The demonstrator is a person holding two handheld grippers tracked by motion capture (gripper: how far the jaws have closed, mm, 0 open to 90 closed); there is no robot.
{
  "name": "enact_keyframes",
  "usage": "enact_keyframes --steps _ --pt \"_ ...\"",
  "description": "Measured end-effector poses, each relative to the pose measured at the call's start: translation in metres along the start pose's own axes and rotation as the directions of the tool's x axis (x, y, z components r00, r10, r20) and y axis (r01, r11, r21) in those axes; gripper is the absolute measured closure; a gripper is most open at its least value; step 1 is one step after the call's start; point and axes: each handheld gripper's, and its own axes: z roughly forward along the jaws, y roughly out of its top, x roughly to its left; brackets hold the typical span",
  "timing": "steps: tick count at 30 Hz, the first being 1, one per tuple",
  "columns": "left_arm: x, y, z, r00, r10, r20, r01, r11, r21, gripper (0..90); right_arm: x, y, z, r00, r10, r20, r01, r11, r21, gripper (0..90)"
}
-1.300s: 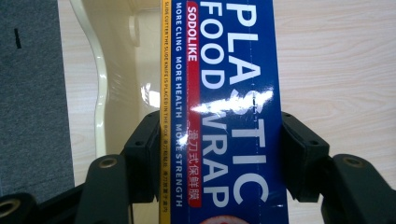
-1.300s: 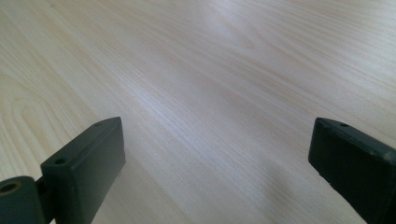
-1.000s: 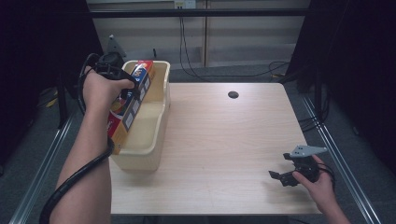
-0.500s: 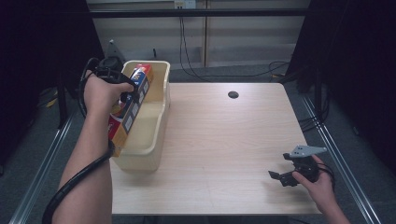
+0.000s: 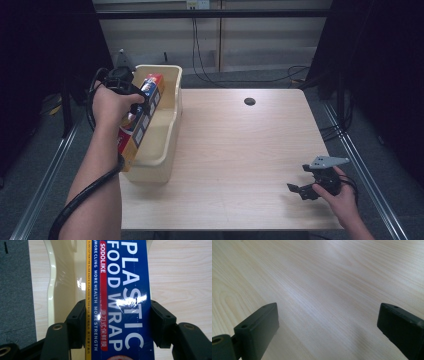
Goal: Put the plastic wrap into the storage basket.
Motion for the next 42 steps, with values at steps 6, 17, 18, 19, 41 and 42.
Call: enact_keyframes --steps 6,17,18,19,41,42 --pt "0.001 -0.001 0.007 1.0 -0.004 0.007 0.004 0.9999 0.011 40.6 0.0 0.0 0.001 1.0 0.003 -0.002 -0.003 1.0 0.002 3.7" --pt "0.005 -0.004 0.017 0.9994 -0.031 0.013 0.031 0.9991 0.029 40.6 0.0 0.0 0.001 1.0 0.0 -0.002 0.0 1.0 0.005 3.7" --pt "0.005 -0.004 0.017 0.9994 -0.032 0.011 0.032 0.9991 0.028 40.6 0.0 0.0 0.001 1.0 0.001 -0.003 -0.001 1.0 0.005 3.7" --pt "0.005 -0.004 0.017 0.9995 -0.03 0.008 0.03 0.9992 0.028 40.6 0.0 0.0 0.001 1.0 0.003 -0.002 -0.003 1.0 0.003 3.7" --pt "0.011 -0.008 0.029 0.9989 -0.044 0.015 0.043 0.9978 0.051 40.5 0.001 0.0 0.001 1.0 -0.001 -0.002 0.001 1.0 0.008 3.7" --pt "0.011 -0.008 0.03 0.9988 -0.046 0.018 0.045 0.9978 0.048 40.5 0.001 0.0 0.001 1.0 0.001 -0.001 -0.001 1.0 0.008 3.7"
